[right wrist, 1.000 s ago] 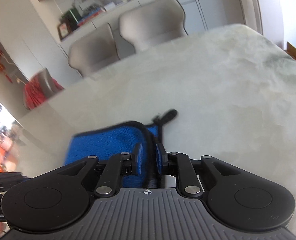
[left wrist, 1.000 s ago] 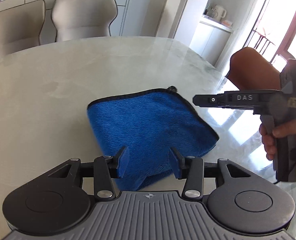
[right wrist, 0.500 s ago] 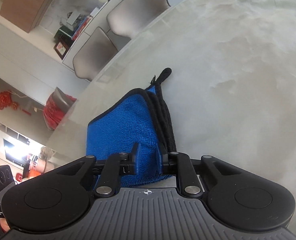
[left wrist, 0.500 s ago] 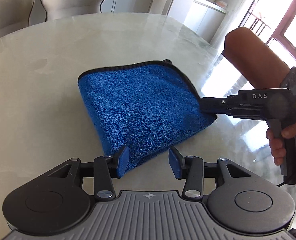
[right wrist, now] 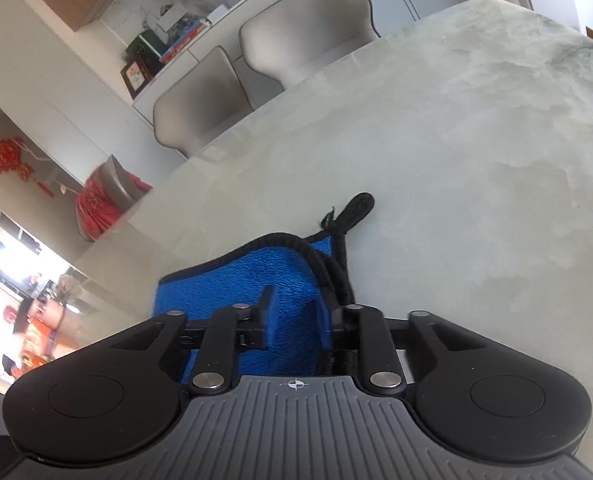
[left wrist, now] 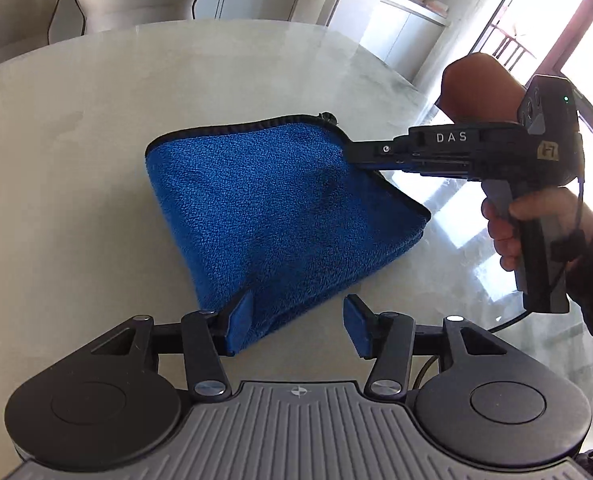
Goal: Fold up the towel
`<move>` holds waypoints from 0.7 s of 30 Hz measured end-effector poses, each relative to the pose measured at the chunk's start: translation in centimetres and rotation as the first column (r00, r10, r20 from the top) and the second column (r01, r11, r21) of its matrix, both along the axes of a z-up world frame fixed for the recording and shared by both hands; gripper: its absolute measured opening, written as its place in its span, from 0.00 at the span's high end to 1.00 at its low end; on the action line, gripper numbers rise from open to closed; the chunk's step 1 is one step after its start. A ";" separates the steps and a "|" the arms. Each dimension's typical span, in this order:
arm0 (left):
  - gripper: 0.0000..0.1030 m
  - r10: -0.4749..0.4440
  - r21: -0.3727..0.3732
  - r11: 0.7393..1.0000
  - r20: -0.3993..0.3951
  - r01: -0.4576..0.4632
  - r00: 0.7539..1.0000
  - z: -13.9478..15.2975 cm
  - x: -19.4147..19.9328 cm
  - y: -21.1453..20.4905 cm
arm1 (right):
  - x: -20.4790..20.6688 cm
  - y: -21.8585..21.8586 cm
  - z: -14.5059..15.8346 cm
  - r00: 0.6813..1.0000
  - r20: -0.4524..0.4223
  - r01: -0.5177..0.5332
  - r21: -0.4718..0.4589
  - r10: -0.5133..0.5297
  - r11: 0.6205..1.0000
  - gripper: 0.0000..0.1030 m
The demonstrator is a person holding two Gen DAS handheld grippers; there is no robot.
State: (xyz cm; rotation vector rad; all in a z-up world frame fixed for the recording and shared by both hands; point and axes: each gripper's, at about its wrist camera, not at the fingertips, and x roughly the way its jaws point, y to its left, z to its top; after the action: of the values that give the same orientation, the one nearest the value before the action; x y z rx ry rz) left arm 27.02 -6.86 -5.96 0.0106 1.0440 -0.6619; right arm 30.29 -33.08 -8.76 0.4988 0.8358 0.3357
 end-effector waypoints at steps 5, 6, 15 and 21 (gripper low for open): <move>0.48 0.044 -0.079 0.996 0.049 -0.040 0.998 1.7 1.1 0.6 | -0.5 0.7 1.2 0.999 0.040 -0.019 -0.036 0.021 0.999 0.73; 0.47 0.060 -0.106 0.993 0.070 -0.053 0.996 2.1 1.7 0.6 | -0.6 0.9 1.7 0.998 0.065 -0.025 -0.031 0.027 0.999 0.72; 0.38 0.193 -0.074 0.980 0.094 -0.186 0.977 -0.6 6.9 -1.7 | 2.4 1.8 0.8 0.997 0.067 -0.029 0.005 0.029 1.000 0.69; 0.38 0.097 0.029 0.994 0.163 -0.103 0.982 -1.0 5.7 -2.6 | 2.7 1.5 -0.1 0.997 0.061 -0.044 -0.063 0.048 0.997 0.89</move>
State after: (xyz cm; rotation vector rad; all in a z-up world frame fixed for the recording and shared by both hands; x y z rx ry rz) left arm 32.69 -9.49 -7.00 0.0431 0.8949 -0.5406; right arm 33.00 -31.62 -8.87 0.4101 0.7956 0.3652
